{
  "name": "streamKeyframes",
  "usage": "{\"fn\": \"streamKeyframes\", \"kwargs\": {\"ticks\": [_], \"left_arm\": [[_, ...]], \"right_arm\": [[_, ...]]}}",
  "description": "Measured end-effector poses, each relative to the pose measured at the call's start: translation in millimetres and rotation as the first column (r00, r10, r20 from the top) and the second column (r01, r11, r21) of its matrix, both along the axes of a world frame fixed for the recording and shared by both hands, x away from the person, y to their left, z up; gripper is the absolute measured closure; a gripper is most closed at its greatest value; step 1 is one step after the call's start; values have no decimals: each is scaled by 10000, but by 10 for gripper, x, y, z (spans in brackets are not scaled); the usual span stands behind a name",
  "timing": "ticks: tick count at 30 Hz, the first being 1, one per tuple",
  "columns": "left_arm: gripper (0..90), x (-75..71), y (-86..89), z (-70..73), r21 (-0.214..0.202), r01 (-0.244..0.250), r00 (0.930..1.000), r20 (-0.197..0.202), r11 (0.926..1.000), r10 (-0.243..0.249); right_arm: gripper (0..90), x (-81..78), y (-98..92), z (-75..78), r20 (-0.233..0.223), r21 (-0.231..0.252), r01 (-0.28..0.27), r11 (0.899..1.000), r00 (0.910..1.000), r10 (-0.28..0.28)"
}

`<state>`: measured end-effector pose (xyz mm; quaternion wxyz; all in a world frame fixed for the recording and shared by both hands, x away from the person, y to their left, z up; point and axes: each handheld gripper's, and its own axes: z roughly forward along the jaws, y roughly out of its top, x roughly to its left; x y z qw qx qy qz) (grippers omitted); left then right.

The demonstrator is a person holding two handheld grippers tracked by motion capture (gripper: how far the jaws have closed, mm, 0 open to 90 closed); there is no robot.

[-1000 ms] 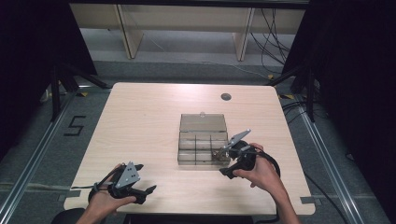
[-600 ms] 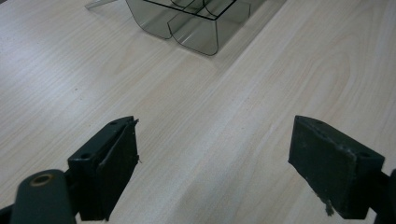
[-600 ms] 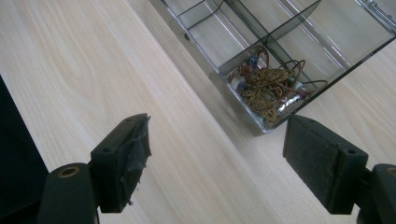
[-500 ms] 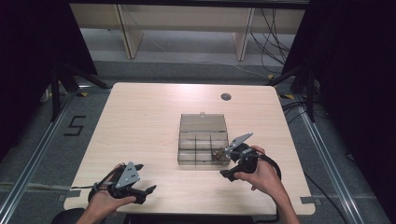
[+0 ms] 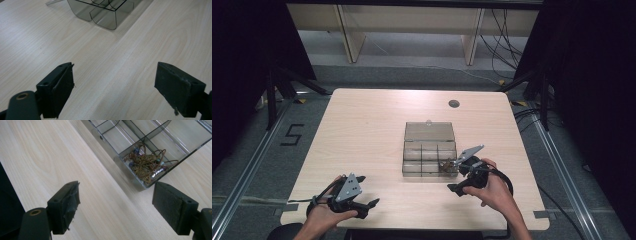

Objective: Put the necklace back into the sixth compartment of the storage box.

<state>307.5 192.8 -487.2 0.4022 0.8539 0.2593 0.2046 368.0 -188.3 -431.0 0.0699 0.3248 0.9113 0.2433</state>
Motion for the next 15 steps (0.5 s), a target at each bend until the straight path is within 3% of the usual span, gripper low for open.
{"fn": "streamKeyframes", "kwargs": {"ticks": [1, 4, 9, 10, 14, 15], "left_arm": [[150, -7, -5, -5, -92, -100, 9999, -82, 9999, 99], [150, 0, 0, 1, 19, 3, 10000, 16, 10000, -3], [150, 0, 0, 0, 6, -1, 10000, 6, 10000, 1], [151, -1, 0, 0, 7, -9, 10000, 16, 10000, 9], [151, 0, 0, 1, 9, -1, 10000, 2, 10000, 1], [151, -1, 0, 1, 12, -1, 10000, 5, 10000, 1]], "right_arm": [[227, 24, -10, -23, 214, 61, -346, 9994, 9992, 345], [227, -10, -10, -28, 11, 41, -51, 10000, 10000, 51], [227, -19, -37, -42, 251, 78, -256, 9996, 9994, 254], [227, -48, -32, -45, 115, -1, 144, 9999, 9998, -144], [227, -42, -52, -63, 258, 173, -225, 9996, 9994, 220], [227, -84, -49, -54, 10, 177, 147, 9997, 9999, -147]]}}
